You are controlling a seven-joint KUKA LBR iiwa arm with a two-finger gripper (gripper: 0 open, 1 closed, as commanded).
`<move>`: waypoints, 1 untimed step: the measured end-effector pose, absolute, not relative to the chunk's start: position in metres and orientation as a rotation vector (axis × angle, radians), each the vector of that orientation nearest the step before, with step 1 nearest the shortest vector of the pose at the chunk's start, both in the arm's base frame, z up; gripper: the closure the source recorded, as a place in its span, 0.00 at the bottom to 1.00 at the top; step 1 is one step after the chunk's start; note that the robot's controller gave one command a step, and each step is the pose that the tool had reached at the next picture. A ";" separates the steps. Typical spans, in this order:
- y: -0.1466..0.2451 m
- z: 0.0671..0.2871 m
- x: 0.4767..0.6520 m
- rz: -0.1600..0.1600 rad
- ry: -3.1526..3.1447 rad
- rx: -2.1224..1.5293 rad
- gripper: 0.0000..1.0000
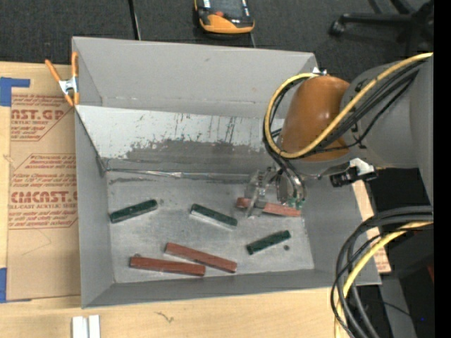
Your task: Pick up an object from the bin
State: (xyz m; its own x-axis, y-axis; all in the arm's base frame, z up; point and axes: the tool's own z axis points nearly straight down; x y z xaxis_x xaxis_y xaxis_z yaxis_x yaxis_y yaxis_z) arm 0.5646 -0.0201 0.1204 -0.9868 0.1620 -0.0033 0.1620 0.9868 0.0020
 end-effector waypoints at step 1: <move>-0.020 0.125 0.564 0.003 3.129 0.255 1.00</move>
Offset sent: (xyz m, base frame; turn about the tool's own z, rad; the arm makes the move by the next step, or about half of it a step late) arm 0.0001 0.0001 0.0124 0.0000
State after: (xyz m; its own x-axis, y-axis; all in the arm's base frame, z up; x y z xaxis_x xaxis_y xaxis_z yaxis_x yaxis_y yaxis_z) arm 0.5642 -0.0201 0.1255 -0.9868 0.1621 -0.0021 0.1621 0.9868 0.0018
